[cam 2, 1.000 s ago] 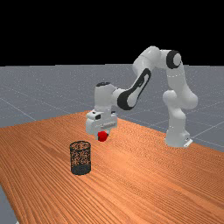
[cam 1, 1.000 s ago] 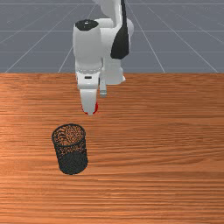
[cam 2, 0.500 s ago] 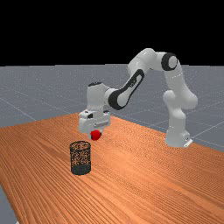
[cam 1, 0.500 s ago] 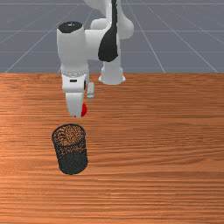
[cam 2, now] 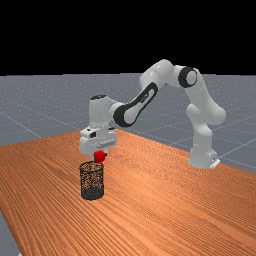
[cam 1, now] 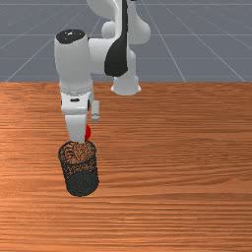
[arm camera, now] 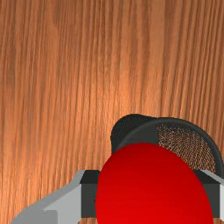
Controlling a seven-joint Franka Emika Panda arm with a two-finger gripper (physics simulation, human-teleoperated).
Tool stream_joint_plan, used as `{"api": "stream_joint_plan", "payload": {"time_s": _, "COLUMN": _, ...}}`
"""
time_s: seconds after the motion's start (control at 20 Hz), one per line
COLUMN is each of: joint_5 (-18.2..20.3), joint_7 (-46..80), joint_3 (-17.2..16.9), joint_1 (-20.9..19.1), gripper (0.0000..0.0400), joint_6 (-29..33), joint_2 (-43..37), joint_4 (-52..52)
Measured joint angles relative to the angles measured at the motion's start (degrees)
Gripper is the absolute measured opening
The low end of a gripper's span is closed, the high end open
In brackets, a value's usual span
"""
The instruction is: Put the ball into the container
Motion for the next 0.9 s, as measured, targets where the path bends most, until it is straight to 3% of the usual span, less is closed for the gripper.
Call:
{"api": "stream_joint_plan", "payload": {"time_s": 0.25, "joint_5": 0.3, "joint_7": -2.4, "joint_3": -0.4, "joint_1": -2.0, "gripper": 0.0280, "joint_6": -1.4, "joint_2": 2.2, "joint_4": 3.5}}
{"api": "stream_joint_plan", "payload": {"time_s": 0.45, "joint_5": 0.2, "joint_7": -0.6, "joint_3": -0.6, "joint_1": -1.6, "gripper": 0.0279, "joint_6": -4.2, "joint_2": 4.6, "joint_4": 7.6}}
{"api": "stream_joint_plan", "payload": {"time_s": 0.7, "joint_5": -0.2, "joint_7": 0.8, "joint_3": -0.6, "joint_1": -0.5, "gripper": 0.0279, "joint_6": -2.4, "joint_2": 3.7, "joint_4": 5.5}}
{"api": "stream_joint_plan", "payload": {"time_s": 0.75, "joint_5": -0.3, "joint_7": 1.2, "joint_3": -0.6, "joint_1": -0.2, "gripper": 0.0332, "joint_6": -2.3, "joint_2": 3.5, "joint_4": 5.3}}
{"api": "stream_joint_plan", "payload": {"time_s": 0.8, "joint_5": -0.7, "joint_7": 1.6, "joint_3": -0.8, "joint_1": 0.1, "gripper": 0.0359, "joint_6": -2.2, "joint_2": 3.4, "joint_4": 5.1}}
{"api": "stream_joint_plan", "payload": {"time_s": 0.9, "joint_5": -0.5, "joint_7": 1.5, "joint_3": -0.6, "joint_1": 0.2, "gripper": 0.0385, "joint_6": -2.2, "joint_2": 3.4, "joint_4": 5.1}}
